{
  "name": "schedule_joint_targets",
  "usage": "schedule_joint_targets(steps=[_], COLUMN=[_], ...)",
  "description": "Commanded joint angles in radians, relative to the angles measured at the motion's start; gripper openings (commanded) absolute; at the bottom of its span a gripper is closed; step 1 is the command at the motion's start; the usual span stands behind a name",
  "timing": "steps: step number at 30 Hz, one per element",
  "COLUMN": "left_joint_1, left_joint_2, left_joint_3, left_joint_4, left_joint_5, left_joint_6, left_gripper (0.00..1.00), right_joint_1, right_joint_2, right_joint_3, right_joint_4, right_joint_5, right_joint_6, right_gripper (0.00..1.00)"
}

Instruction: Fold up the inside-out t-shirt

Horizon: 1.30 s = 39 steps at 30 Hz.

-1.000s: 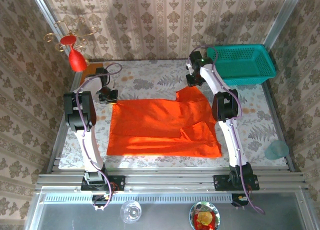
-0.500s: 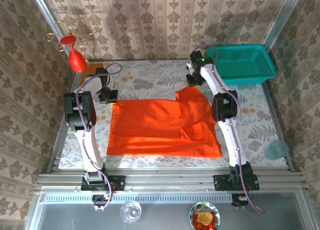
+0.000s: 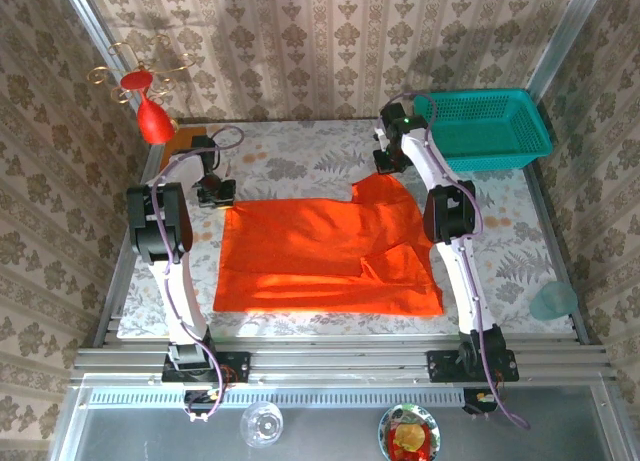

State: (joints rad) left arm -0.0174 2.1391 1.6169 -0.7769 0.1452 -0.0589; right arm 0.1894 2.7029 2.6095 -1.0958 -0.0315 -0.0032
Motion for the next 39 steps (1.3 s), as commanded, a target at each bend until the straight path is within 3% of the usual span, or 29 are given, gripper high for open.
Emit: schedule_joint_targets(steps=[1, 11, 17, 31, 39], left_joint_1=[0.007, -0.002, -0.004, -0.007, -0.009], left_joint_2=[-0.055, -0.126, -0.217, -0.535, -0.680], left_joint_3=[-0.007, 0.013, -0.060, -0.448, -0.639], left_joint_4=[0.003, 0.045, 0.084, 0.284, 0.332], left_joint_5=[-0.005, 0.009, -0.008, 0.005, 0.016], left_joint_6=[-0.011, -0.020, -0.030, -0.077, -0.133], left_gripper=[0.00, 0.00, 0.00, 0.00, 0.00], right_joint_1=[-0.003, -0.018, -0.016, -0.016, -0.011], right_joint_2=[-0.137, -0.279, -0.391, -0.940, -1.172], right_joint_3=[-0.076, -0.144, -0.243, -1.016, -1.310], right_joint_4=[0.076, 0.121, 0.112, 0.291, 0.290], right_joint_5=[0.036, 0.030, 0.018, -0.042, -0.060], right_joint_6=[0.039, 0.070, 0.080, 0.201, 0.246], right_gripper=[0.00, 0.00, 0.00, 0.00, 0.00])
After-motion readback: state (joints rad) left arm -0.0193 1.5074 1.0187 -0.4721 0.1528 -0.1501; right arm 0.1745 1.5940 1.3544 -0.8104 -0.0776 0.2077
